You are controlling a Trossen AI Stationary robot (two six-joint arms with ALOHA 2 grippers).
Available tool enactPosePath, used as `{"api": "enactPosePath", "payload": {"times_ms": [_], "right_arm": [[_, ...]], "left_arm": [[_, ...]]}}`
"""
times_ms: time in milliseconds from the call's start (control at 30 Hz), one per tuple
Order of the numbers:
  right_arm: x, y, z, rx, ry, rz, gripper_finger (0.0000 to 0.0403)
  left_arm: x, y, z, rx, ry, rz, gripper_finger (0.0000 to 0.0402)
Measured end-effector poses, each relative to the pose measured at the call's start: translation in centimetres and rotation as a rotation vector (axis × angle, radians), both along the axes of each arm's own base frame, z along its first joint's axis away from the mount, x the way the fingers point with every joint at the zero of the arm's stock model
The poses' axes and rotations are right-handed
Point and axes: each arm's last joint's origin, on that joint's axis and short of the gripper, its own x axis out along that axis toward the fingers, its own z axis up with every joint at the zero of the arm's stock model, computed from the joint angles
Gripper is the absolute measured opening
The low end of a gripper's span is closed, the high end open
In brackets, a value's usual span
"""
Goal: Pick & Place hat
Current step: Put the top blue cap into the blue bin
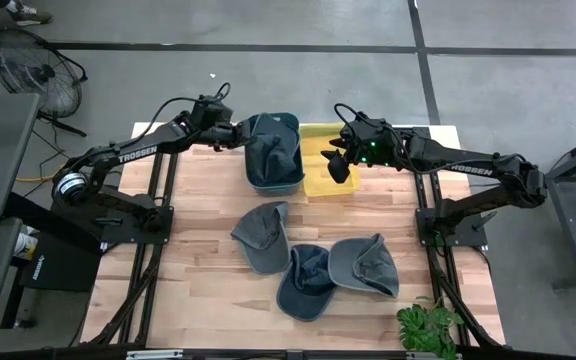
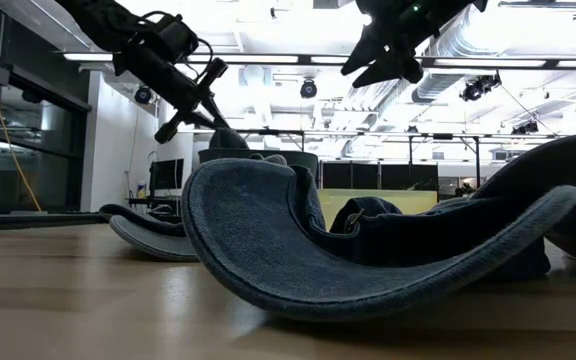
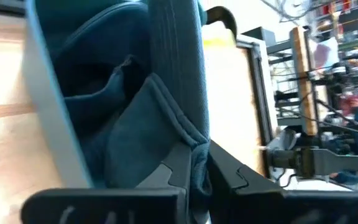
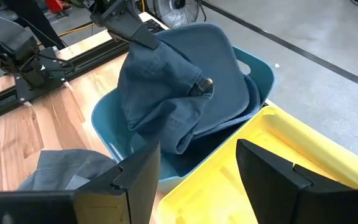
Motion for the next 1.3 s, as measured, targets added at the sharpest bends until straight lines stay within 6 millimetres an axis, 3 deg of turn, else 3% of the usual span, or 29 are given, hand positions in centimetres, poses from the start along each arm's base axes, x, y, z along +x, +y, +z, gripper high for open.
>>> {"api": "enactPosePath", "payload": {"times_ms": [200,400,733,1067,1300], "right_arm": [[0.0,0.0,-0.1,0.002,0.006,0.0,0.0206],[-0.1,0.0,-0.1,-0.006,0.02,-0.006,0.0206],[-0.1,0.0,-0.1,-0.014,0.025,-0.001,0.0206],[-0.3,0.1,-0.5,0.0,0.066,0.0,0.0206],[-0.3,0.1,-0.5,-0.001,0.065,0.0,0.0206]], "left_arm": [[0.4,0.3,1.0,0.037,-0.103,0.016,0.001],[0.4,0.3,0.8,0.033,-0.088,0.032,0.001],[1.9,0.7,-1.3,-0.025,-0.049,-0.009,0.0012],[2.2,0.7,-1.7,0.003,-0.018,-0.013,0.0141],[2.2,0.5,-1.7,0.017,-0.013,-0.07,0.0186]]}}
